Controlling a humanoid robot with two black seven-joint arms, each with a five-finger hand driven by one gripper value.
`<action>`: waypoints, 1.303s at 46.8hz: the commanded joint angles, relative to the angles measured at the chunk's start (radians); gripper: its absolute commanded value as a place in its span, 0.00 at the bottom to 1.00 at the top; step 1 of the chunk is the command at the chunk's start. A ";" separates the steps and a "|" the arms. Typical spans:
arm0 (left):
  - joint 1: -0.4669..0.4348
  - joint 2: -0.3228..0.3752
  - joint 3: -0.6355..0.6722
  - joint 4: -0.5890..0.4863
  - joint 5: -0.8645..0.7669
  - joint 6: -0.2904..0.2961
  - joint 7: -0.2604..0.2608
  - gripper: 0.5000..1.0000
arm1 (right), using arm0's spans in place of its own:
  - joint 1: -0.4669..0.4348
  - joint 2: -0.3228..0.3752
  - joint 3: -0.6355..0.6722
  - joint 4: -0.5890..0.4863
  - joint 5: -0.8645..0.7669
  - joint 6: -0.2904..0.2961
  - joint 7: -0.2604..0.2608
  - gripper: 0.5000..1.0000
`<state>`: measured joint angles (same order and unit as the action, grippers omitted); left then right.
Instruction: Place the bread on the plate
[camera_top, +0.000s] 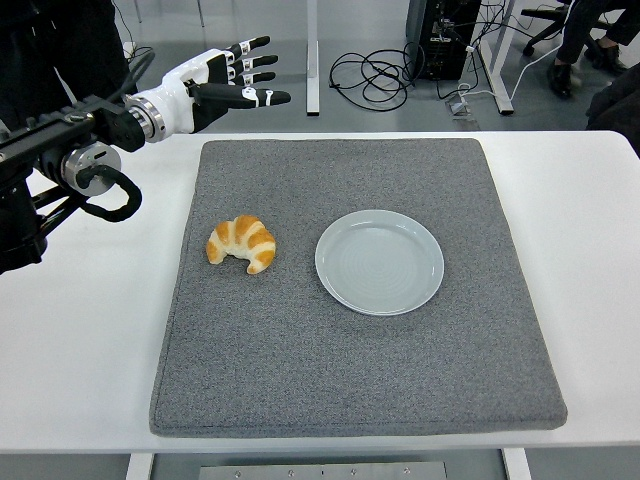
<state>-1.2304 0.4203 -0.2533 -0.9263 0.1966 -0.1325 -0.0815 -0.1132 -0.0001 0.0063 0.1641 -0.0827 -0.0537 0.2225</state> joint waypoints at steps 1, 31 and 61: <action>0.002 0.050 0.000 -0.052 0.133 0.001 0.000 0.96 | 0.001 0.000 0.000 0.000 0.000 0.000 0.000 1.00; 0.002 0.296 0.092 -0.453 0.688 0.062 0.003 0.92 | 0.000 0.000 0.001 0.000 0.000 0.000 0.000 1.00; 0.132 0.302 0.117 -0.491 1.155 0.189 0.006 0.95 | 0.000 0.000 0.001 0.000 0.000 0.000 0.000 1.00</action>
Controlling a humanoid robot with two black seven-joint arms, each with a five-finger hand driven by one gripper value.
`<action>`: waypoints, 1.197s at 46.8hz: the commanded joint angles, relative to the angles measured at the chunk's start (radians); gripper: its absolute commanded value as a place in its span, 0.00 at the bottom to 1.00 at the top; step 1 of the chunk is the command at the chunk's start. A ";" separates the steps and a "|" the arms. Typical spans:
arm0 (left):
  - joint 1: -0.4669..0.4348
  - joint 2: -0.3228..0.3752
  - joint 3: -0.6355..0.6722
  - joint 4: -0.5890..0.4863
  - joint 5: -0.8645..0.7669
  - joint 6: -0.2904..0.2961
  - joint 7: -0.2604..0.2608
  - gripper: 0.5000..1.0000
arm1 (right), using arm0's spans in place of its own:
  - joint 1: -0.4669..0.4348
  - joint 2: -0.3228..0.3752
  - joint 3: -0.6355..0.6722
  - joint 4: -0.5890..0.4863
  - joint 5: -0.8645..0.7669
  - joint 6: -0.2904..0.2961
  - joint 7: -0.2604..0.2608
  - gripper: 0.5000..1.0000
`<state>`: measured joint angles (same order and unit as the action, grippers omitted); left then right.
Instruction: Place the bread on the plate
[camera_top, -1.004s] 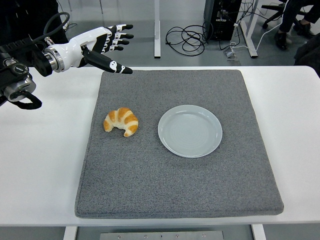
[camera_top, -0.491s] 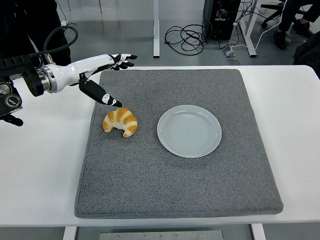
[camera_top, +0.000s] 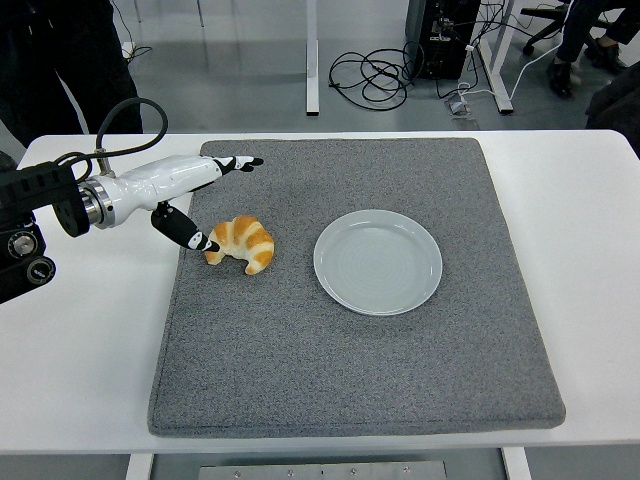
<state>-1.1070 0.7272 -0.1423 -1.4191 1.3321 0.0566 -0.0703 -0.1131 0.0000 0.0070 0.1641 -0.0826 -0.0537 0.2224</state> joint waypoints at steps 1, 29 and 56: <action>0.012 -0.006 0.010 0.005 0.027 0.000 -0.006 0.95 | 0.000 0.000 0.001 0.000 0.000 0.000 0.000 1.00; 0.061 -0.094 0.035 0.137 0.065 0.078 -0.016 0.95 | 0.000 0.000 0.001 0.000 0.000 0.000 0.000 1.00; 0.105 -0.213 0.036 0.261 0.122 0.146 -0.037 0.94 | 0.000 0.000 -0.001 0.000 0.000 0.000 0.000 1.00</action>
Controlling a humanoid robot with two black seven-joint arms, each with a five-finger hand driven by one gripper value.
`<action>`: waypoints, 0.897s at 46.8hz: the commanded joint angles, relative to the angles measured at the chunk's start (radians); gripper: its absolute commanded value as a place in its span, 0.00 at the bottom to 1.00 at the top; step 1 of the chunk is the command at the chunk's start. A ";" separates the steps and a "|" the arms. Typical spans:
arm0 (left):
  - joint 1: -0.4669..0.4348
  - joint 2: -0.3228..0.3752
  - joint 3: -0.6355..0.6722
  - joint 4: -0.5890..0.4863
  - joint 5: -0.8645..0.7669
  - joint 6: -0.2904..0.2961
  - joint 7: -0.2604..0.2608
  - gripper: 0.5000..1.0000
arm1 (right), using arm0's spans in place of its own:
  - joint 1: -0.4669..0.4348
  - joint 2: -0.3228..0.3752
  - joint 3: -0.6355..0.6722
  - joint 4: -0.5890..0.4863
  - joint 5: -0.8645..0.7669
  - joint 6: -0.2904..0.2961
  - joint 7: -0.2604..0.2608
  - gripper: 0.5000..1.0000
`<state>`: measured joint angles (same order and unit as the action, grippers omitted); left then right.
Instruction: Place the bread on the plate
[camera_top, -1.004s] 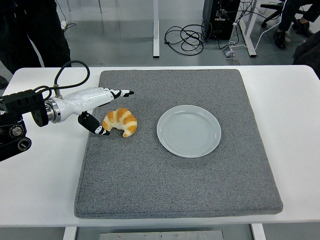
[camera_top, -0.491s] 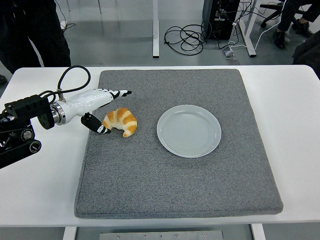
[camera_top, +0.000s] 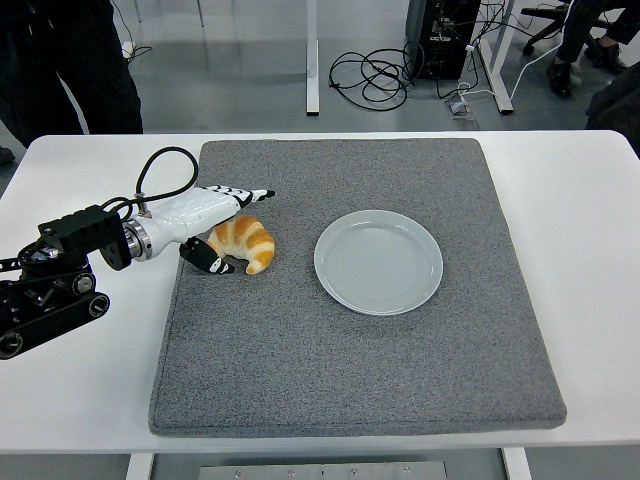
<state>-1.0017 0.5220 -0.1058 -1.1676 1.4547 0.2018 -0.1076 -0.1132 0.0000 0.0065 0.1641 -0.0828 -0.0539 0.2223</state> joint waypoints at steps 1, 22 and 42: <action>0.000 -0.011 0.000 0.015 -0.002 0.002 0.000 0.94 | 0.000 0.000 0.000 0.000 0.000 0.000 0.000 1.00; -0.002 -0.068 -0.002 0.095 -0.007 0.018 -0.004 0.94 | 0.001 0.000 0.000 0.000 0.000 0.000 0.000 1.00; 0.014 -0.073 0.002 0.100 -0.008 0.018 0.000 0.88 | 0.000 0.000 0.000 0.000 0.001 0.000 0.000 1.00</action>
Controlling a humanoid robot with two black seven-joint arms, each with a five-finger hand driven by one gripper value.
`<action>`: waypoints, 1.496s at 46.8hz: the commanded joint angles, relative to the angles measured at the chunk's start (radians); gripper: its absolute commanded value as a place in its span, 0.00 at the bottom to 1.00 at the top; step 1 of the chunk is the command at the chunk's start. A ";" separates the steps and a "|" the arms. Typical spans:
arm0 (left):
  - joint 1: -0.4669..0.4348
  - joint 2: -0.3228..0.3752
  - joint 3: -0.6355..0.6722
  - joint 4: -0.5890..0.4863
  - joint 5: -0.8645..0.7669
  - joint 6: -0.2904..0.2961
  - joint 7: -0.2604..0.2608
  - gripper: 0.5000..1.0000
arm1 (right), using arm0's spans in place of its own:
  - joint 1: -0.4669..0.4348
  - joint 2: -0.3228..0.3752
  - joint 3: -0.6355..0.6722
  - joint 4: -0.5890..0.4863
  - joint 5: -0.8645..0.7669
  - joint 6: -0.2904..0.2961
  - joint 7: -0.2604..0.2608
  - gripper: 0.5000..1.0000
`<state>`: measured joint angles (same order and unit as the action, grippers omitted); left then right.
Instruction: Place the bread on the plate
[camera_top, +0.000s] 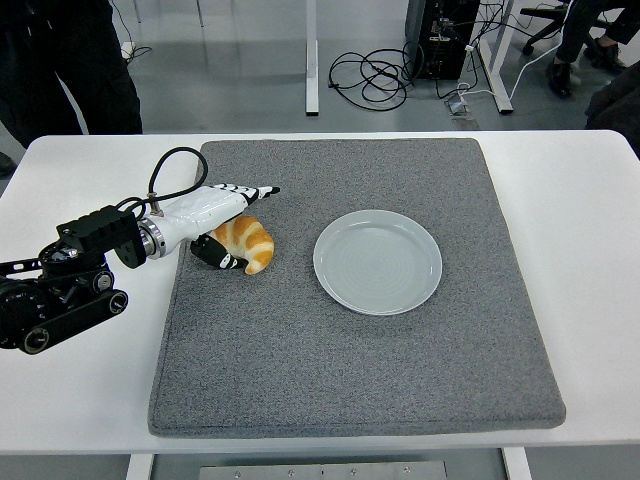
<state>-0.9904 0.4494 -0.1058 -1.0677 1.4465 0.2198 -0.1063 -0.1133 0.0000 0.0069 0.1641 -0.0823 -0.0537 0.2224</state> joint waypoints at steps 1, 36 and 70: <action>0.002 0.000 0.001 0.002 0.000 0.000 -0.001 0.87 | 0.000 0.000 0.001 0.000 -0.001 0.000 0.000 1.00; -0.010 -0.002 -0.003 0.008 -0.038 -0.010 -0.023 0.00 | 0.001 0.000 0.001 0.000 -0.001 0.000 0.000 1.00; -0.372 0.046 -0.003 0.005 -0.121 -0.096 -0.029 0.00 | 0.001 0.000 -0.001 0.000 0.001 0.000 0.000 1.00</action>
<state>-1.3503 0.4938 -0.1075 -1.0629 1.3286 0.1291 -0.1365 -0.1128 0.0000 0.0069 0.1641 -0.0823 -0.0536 0.2224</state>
